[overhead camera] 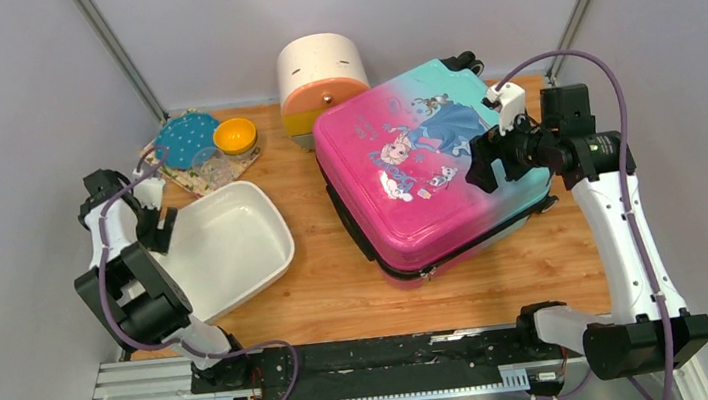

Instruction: Open, take out, and arrange the luggage

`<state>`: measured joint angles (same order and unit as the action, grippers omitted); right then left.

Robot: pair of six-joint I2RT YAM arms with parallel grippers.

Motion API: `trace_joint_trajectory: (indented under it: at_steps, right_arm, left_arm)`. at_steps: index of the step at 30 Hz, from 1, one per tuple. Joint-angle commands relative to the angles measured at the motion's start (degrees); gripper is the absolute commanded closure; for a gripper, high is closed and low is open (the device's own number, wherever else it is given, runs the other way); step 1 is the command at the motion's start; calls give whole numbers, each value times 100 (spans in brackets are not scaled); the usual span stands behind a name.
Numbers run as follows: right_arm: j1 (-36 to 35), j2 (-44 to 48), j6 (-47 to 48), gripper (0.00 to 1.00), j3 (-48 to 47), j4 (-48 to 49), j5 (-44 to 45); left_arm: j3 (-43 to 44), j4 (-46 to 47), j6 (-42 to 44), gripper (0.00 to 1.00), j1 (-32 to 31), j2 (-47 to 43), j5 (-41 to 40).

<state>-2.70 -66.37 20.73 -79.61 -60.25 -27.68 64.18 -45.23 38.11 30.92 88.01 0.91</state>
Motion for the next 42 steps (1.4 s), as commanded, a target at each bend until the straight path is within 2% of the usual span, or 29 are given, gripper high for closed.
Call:
trace_joint_trajectory:
  at_steps: [1,3,5,6,8,10,11,12,15,16,18,19,22,23,24,26,29,33,35,39,42]
  right_arm:
    - [33,45,186,8,-300,-171,79]
    - [33,45,177,8,-327,-215,88]
    - [33,54,177,8,-353,-268,88]
    - [33,71,177,8,-362,-286,88]
    - [33,98,177,8,-344,-303,35]
    - [33,124,177,8,-371,-364,-88]
    - [33,124,177,8,-379,-400,-236]
    - [24,133,194,8,-397,-443,-325]
    - [24,194,431,9,-388,-707,-852]
    - [-20,221,475,9,-362,-760,-896]
    - [-99,282,546,9,-335,-752,-687]
    - [-82,291,563,9,-362,-752,-616]
    - [67,239,415,8,-686,-673,-159]
    - [198,178,379,8,-818,-681,-263]
    - [522,-6,249,7,-1097,-681,-299]
    - [717,-279,221,7,-1328,-821,-360]
    - [981,-614,291,8,-1443,-866,-526]
    - [1367,-702,633,9,-1197,-1041,-940]
    - [1465,-614,853,9,-1031,-1173,-1098]
    - [1527,-281,1529,9,-723,-1524,-1275]
    - [1527,27,2179,11,-486,-1832,-1345]
  left_arm:
    - [769,198,549,11,11,286,-187]
    - [990,191,514,11,-50,340,-144]
    - [1254,-81,426,12,-86,192,600]
    - [1272,-369,399,12,-225,-158,1291]
    - [975,-416,190,12,-471,-721,1884]
    - [667,-390,-170,11,-858,-1582,2824]
    - [579,-425,-581,11,-998,-1837,3149]
    - [386,-416,-803,11,-1409,-2301,3579]
    - [-97,-76,-1698,11,-2201,-3171,4048]
    - [-464,101,-1980,12,-2830,-3332,4040]
    - [-774,661,-2911,14,-3440,-3527,3631]
    - [-950,804,-3149,18,-3991,-3492,3497]
    - [-1118,1217,-3564,23,-4672,-3089,3084]
    - [-1179,1532,-3730,24,-5048,-2992,2917]
    - [-1267,1700,-3784,24,-5173,-2765,2732]
    - [-1259,2034,-3994,24,-5576,-2483,2477]
    - [-1058,2482,-4161,25,-5789,-1771,2143]
    - [-251,2896,-4496,27,-5851,-578,1922]
    - [-12,3351,-4671,28,-5860,-277,1965]
    - [778,3512,-5172,30,-5886,557,2010]
    - [1025,3723,-5287,30,-5922,813,1949]
